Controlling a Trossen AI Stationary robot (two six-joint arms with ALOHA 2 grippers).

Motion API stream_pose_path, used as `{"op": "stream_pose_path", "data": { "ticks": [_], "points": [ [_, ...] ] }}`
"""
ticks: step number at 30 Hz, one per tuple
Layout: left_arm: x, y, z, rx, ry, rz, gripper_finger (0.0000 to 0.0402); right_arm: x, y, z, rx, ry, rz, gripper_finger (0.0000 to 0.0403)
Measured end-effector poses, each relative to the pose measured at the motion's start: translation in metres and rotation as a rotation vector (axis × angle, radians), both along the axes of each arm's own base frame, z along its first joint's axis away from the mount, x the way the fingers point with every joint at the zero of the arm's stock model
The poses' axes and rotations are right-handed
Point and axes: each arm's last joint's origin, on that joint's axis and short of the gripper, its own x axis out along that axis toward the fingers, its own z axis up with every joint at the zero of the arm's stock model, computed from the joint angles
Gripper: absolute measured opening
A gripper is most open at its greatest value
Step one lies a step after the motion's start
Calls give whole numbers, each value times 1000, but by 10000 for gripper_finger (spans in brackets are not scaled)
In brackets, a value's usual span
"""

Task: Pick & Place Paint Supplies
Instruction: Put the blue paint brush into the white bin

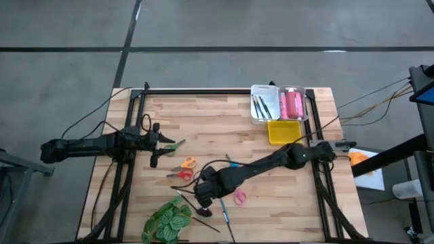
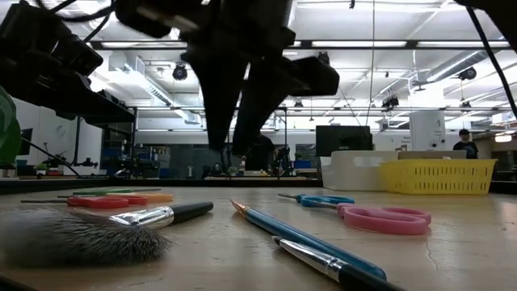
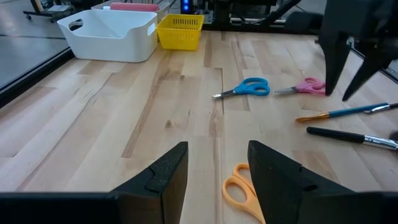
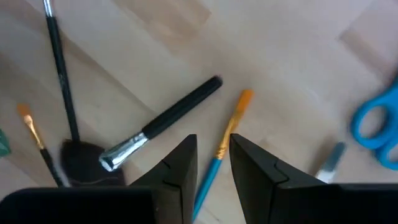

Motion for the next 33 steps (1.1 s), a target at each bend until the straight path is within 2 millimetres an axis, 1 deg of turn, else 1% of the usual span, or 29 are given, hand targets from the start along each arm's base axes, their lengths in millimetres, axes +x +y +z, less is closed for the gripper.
{"op": "stream_pose_path", "data": {
  "ticks": [7,17,23,33],
  "points": [
    [0,0,0,0,-1,0,169,1,2,-15,11,67,-20,93],
    [0,0,0,0,0,0,169,0,2,-21,11,83,-20,93],
    [0,0,0,0,-1,0,169,-1,2,-34,13,96,-43,93],
    [0,0,0,0,0,0,169,-4,1,-47,22,115,-44,93]
  ]
}}
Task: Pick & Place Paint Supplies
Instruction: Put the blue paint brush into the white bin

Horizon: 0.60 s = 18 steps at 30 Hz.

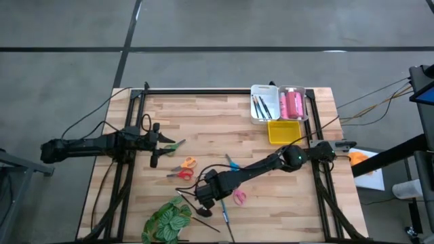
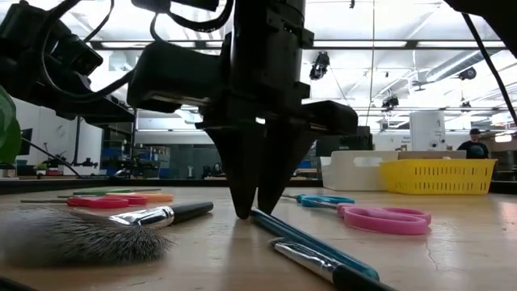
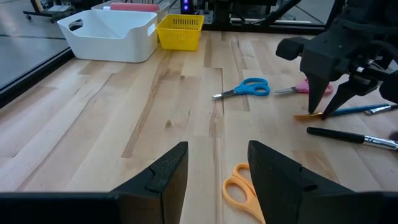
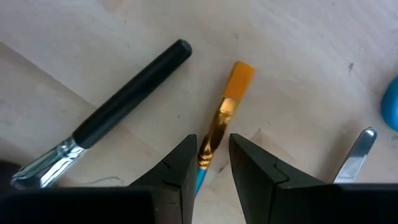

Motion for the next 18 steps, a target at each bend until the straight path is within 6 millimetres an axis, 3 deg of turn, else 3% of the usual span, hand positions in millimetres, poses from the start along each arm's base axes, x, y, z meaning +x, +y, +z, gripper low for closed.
{"op": "stream_pose_path", "data": {
  "ticks": [18],
  "points": [
    [0,0,0,0,0,0,169,-1,0,-6,29,-2,8,93]
  ]
}}
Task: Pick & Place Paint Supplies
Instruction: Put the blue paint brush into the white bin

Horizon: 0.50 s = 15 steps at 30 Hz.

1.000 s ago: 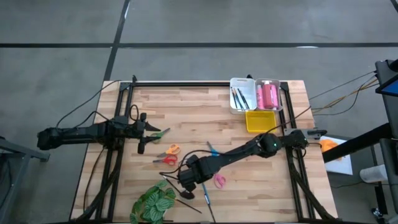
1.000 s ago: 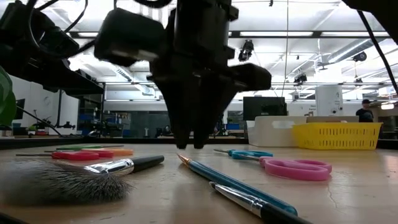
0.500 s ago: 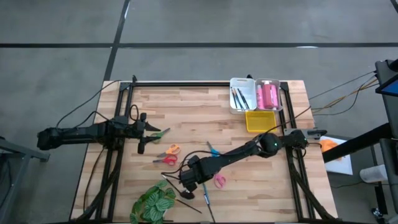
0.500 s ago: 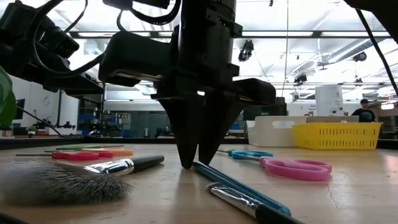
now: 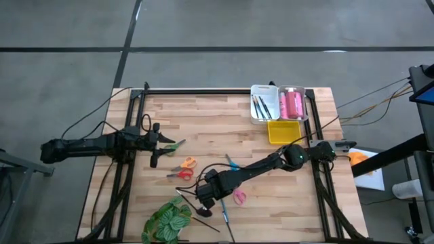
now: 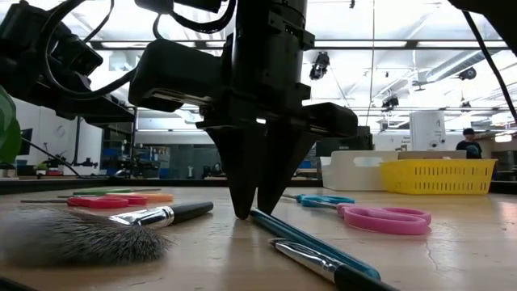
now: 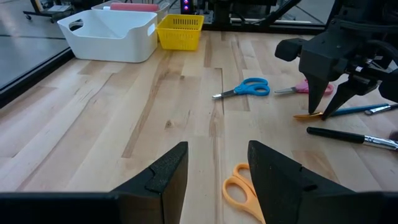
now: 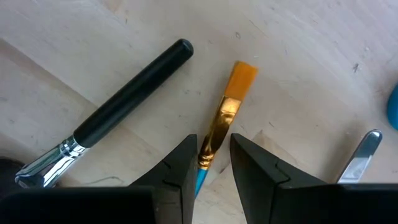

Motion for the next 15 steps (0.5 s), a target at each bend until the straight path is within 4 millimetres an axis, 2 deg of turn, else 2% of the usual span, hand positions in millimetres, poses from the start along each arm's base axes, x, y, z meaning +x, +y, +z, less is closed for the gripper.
{"op": "stream_pose_path", "data": {
  "ticks": [11,15],
  "points": [
    [0,0,0,0,0,0,169,0,0,0,-3,-1,0,93],
    [0,0,0,0,0,0,169,-1,0,0,-5,4,1,66]
  ]
}}
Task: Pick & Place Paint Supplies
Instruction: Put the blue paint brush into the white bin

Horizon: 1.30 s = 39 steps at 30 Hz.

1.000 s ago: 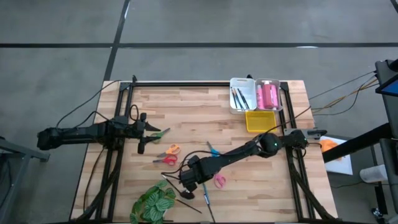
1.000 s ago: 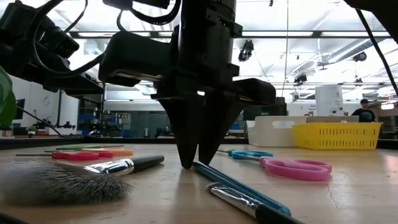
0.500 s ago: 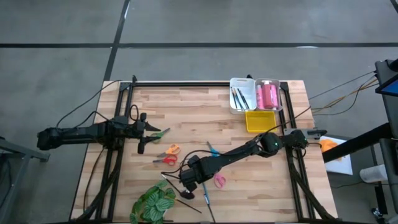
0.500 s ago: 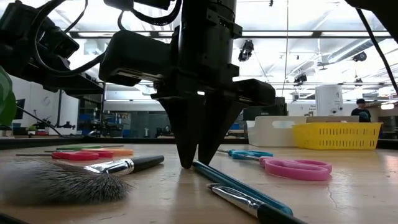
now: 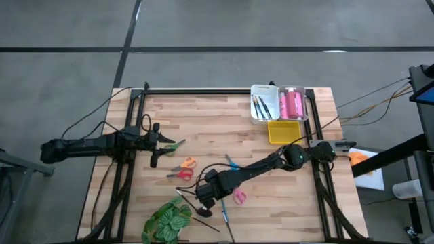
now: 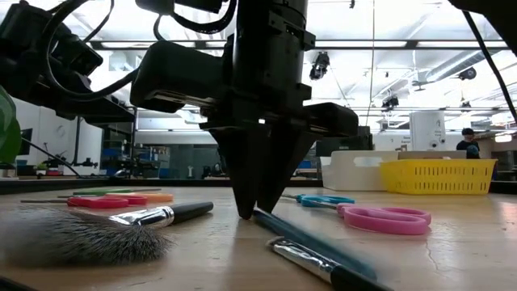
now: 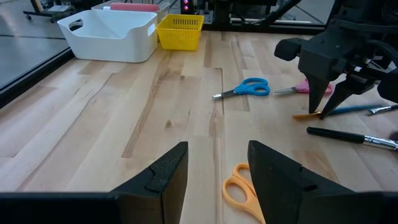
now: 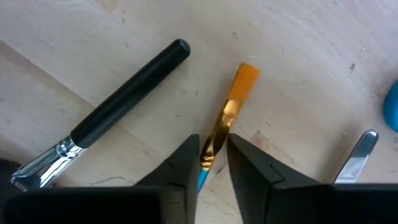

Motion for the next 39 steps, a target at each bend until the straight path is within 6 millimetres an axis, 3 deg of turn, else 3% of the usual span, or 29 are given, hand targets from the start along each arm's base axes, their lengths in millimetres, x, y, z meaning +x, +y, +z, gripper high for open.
{"op": "stream_pose_path", "data": {
  "ticks": [4,22,30,39],
  "points": [
    [0,0,0,0,1,0,169,1,0,0,2,-10,6,20],
    [0,0,0,0,1,0,169,1,0,2,2,-12,15,27],
    [0,0,0,0,0,0,169,-4,-4,14,-8,4,22,27],
    [0,0,0,0,0,0,169,-11,-20,47,-60,-14,58,27]
  ]
}}
